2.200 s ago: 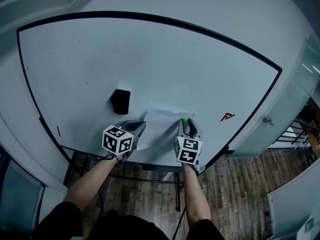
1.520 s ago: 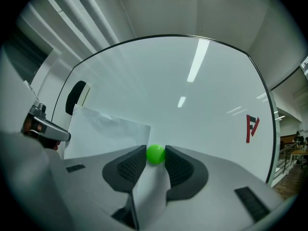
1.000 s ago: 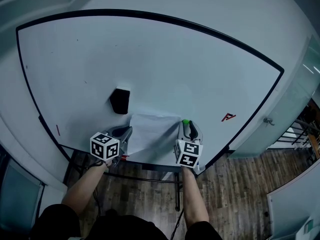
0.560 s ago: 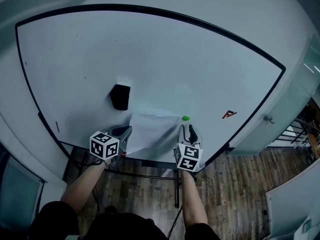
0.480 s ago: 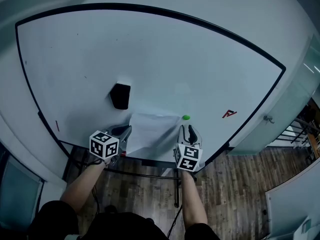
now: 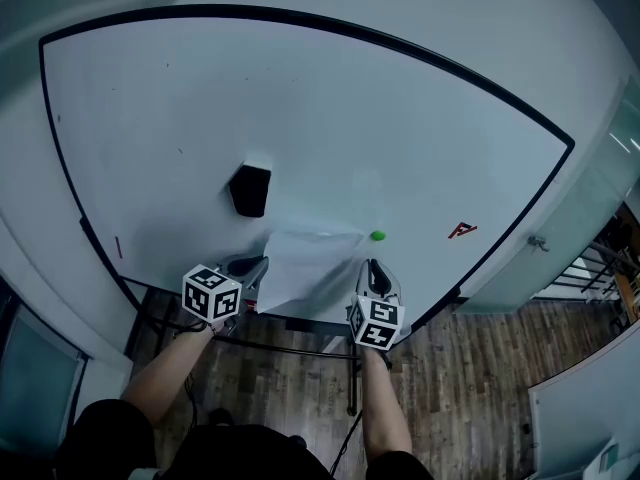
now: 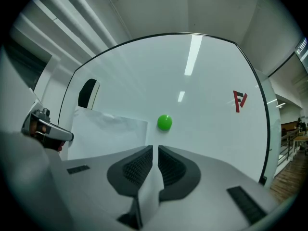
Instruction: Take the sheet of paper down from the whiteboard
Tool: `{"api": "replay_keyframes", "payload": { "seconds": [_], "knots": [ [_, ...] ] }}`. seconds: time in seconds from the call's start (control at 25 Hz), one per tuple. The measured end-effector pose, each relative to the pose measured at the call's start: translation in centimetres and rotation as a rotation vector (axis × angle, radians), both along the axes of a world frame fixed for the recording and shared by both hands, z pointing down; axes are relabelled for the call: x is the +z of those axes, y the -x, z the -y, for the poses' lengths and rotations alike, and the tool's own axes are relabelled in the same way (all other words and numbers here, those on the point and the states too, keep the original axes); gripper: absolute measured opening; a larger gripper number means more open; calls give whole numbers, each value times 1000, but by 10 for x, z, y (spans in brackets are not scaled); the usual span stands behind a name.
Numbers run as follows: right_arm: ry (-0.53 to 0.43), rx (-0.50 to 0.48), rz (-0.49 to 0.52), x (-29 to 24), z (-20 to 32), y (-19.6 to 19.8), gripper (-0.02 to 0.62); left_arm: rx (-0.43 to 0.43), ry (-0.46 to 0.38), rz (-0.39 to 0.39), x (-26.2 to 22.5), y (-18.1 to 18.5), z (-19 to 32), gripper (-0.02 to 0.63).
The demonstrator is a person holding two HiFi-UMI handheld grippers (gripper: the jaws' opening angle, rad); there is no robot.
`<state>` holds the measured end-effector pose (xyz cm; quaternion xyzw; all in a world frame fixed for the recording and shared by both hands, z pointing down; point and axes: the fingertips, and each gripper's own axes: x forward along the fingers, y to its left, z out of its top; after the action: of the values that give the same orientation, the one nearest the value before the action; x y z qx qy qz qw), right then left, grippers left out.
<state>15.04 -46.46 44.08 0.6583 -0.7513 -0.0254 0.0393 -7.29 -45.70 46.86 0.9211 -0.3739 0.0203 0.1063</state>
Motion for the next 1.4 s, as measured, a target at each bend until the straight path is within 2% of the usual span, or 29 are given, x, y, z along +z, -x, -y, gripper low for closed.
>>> {"api": "replay_keyframes", "payload": {
  "seconds": [0.8, 1.4],
  "knots": [
    [19, -25, 20, 5, -24, 8, 31, 5, 3, -2, -1, 1, -25, 20],
    [43, -60, -9, 13, -35, 15, 25, 11, 10, -13, 3, -2, -33, 20]
  ]
}}
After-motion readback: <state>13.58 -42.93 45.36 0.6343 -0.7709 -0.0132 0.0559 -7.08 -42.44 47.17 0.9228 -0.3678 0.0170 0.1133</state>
